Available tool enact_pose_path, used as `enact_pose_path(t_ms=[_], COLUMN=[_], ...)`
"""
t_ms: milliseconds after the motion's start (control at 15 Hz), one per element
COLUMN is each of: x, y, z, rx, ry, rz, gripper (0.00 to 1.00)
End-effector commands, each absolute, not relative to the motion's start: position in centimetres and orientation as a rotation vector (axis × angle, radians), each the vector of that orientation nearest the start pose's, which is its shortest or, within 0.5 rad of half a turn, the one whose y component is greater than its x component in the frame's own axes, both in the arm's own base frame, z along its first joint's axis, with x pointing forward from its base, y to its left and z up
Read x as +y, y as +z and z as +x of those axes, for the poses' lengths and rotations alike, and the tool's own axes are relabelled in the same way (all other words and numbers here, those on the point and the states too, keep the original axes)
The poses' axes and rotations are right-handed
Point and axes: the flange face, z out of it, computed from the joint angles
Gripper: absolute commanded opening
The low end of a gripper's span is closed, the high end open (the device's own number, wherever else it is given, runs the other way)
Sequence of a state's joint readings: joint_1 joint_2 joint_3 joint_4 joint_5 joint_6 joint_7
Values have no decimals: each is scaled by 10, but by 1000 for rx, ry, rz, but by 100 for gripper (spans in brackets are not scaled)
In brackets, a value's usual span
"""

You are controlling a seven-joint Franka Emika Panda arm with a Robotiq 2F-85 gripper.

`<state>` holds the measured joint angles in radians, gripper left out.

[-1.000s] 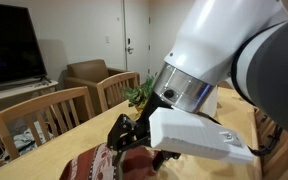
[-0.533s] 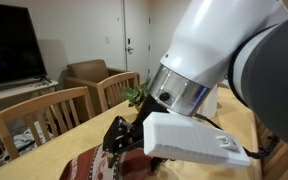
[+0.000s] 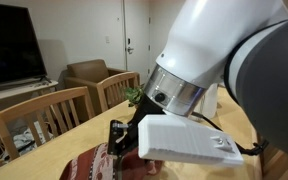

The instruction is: Place the towel over the white container on the left

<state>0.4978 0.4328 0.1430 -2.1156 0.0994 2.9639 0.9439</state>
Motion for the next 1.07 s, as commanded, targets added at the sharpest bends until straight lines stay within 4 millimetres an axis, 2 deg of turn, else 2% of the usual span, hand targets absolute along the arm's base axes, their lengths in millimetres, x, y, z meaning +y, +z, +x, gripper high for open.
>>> enact_pose_path(t_ms=[0, 133, 267, 467, 600, 1000], x=[363, 363, 362, 358, 355, 331], y=[258, 259, 261, 263, 263, 265], z=[502, 503, 503, 502, 501, 494], rx=[584, 577, 573, 577, 572, 601], ry=[-326, -333, -348, -363, -372, -431], rz=[-2717, -2721, -2721, -2720, -2722, -2684], gripper=[33, 17, 6, 1, 5, 5])
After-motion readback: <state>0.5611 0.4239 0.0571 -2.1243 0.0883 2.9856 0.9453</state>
